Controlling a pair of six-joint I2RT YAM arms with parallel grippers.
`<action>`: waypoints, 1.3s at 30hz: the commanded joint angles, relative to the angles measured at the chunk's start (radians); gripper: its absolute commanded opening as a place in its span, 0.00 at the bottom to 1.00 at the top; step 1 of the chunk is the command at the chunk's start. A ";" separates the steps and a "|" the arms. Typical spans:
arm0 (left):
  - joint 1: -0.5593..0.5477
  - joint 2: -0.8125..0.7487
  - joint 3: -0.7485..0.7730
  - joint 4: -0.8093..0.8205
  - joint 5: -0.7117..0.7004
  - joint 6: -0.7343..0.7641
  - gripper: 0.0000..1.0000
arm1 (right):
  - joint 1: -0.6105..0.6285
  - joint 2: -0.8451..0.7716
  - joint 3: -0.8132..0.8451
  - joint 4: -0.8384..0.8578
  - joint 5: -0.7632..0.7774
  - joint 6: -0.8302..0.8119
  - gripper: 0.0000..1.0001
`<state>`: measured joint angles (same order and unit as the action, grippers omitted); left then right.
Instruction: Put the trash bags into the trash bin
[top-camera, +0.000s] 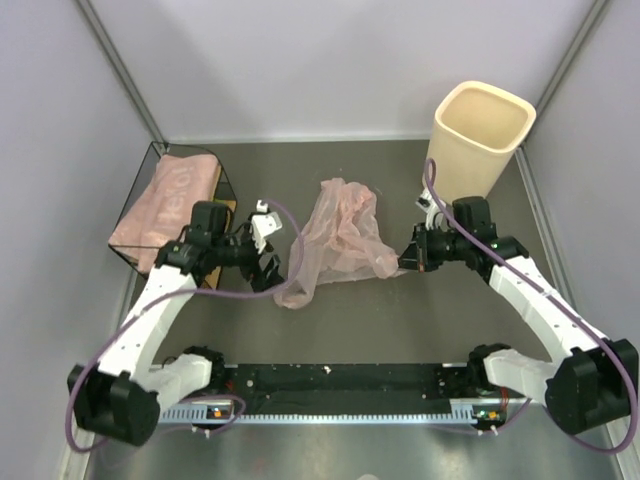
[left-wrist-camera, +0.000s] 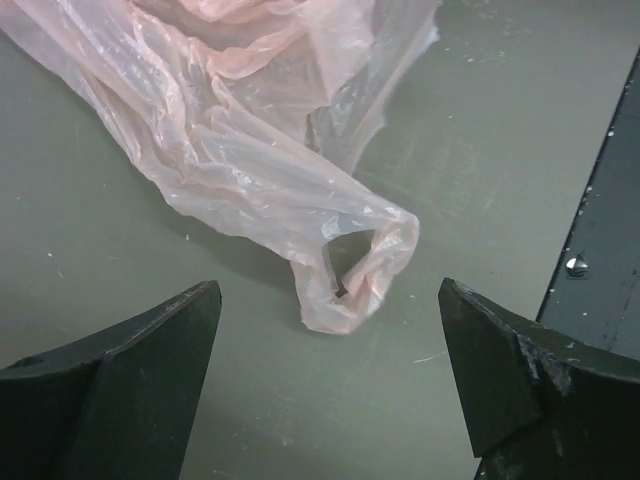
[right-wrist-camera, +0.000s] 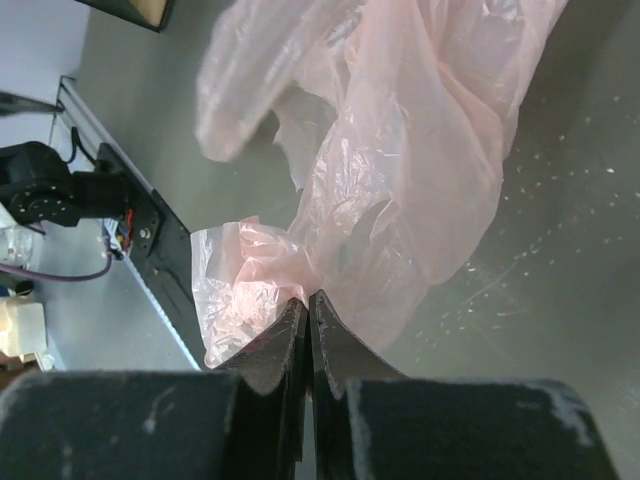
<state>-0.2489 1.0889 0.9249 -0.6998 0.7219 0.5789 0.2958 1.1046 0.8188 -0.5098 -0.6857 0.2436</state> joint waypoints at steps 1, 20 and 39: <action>-0.018 -0.130 -0.061 0.032 0.035 0.019 0.98 | 0.016 -0.043 0.005 0.079 -0.044 0.048 0.00; -0.529 0.020 -0.340 0.451 -0.499 0.027 0.88 | 0.022 -0.060 -0.033 0.100 -0.011 0.071 0.00; -0.127 0.205 0.550 0.344 -0.136 -0.407 0.00 | -0.153 0.199 0.729 0.064 0.091 0.062 0.00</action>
<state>-0.3748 1.1896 1.1343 -0.4301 0.5484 0.2802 0.1528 1.1206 0.9997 -0.5343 -0.6098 0.3084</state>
